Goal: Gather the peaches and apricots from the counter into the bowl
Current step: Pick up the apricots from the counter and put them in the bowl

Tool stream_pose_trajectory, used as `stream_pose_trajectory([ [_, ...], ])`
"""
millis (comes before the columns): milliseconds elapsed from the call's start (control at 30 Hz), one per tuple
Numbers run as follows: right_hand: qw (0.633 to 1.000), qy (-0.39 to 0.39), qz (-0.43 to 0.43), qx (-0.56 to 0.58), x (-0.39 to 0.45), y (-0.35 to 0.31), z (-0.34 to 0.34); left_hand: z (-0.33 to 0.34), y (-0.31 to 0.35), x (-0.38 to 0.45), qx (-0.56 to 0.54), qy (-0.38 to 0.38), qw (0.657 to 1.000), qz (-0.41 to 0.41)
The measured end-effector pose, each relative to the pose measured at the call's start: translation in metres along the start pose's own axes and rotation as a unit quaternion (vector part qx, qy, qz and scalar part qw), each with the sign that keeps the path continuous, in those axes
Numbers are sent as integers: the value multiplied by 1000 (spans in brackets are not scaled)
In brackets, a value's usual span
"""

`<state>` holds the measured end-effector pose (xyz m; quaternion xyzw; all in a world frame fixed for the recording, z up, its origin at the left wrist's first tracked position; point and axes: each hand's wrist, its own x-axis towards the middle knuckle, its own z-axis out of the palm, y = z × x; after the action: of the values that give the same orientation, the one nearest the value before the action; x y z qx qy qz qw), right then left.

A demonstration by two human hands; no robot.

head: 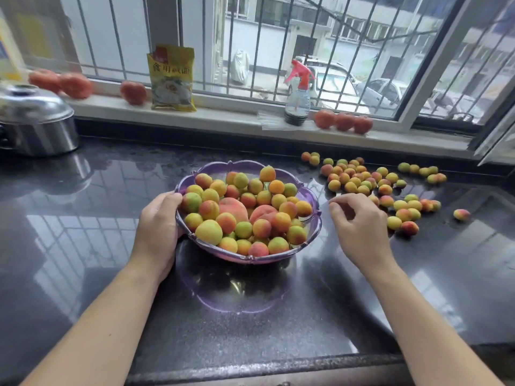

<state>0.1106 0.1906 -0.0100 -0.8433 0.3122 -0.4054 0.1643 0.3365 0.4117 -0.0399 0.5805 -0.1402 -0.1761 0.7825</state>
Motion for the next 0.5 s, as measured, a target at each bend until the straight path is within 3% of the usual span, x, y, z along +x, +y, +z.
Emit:
stream_pose_trajectory([
  [167,976,25,158,-149,0,63,-8,1,-2,0,-2,14,1000,15],
  [300,947,14,195,-255,7,80,-22,3,-2,-2,-11,7,1000,16],
  [500,921,-46,247,-299,14,88,-20,3,1,-3,-13,2,1000,12],
])
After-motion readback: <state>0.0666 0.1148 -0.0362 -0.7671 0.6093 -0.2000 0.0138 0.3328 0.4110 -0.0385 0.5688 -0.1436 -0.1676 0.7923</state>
